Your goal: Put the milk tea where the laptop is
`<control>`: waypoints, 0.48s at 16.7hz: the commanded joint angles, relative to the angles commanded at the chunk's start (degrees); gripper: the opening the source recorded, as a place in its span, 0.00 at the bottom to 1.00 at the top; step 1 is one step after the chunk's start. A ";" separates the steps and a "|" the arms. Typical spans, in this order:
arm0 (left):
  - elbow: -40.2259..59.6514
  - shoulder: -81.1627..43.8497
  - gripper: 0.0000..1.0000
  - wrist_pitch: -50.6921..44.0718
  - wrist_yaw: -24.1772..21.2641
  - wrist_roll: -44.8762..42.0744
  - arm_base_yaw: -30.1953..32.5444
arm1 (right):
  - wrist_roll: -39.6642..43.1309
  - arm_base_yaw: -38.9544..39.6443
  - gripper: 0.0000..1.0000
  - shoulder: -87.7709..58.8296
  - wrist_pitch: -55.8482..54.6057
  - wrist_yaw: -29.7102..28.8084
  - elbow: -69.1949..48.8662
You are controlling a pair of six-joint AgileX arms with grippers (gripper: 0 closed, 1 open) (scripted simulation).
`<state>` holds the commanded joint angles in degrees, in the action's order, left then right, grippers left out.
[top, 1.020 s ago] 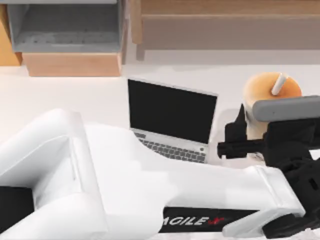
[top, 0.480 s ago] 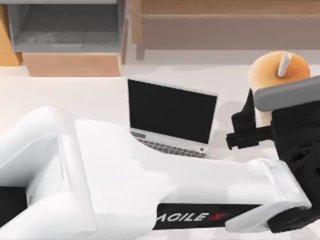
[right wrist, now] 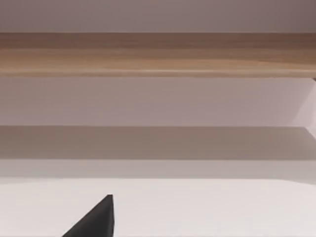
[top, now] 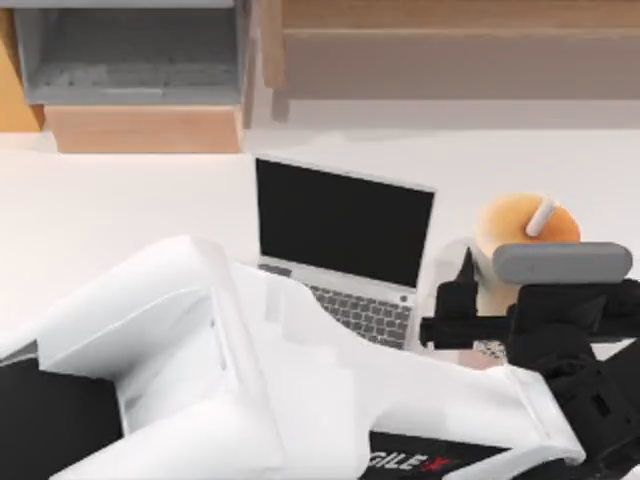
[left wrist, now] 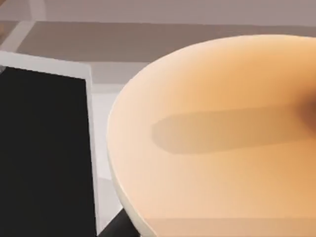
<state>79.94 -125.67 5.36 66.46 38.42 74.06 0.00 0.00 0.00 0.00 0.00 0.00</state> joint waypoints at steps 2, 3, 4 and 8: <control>-0.03 -0.03 0.00 -0.02 -0.02 -0.01 0.00 | 0.00 0.00 1.00 0.00 0.00 0.00 0.00; -0.03 -0.03 0.00 -0.02 -0.02 -0.01 0.00 | 0.00 0.00 1.00 0.00 0.00 0.00 0.00; -0.03 -0.03 0.00 -0.02 -0.02 -0.01 0.00 | 0.00 0.00 1.00 0.00 0.00 0.00 0.00; -0.03 -0.03 0.30 -0.02 -0.02 -0.01 0.00 | 0.00 0.00 1.00 0.00 0.00 0.00 0.00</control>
<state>79.91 -125.70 5.33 66.44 38.42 74.06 0.00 0.00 0.00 0.00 0.00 0.00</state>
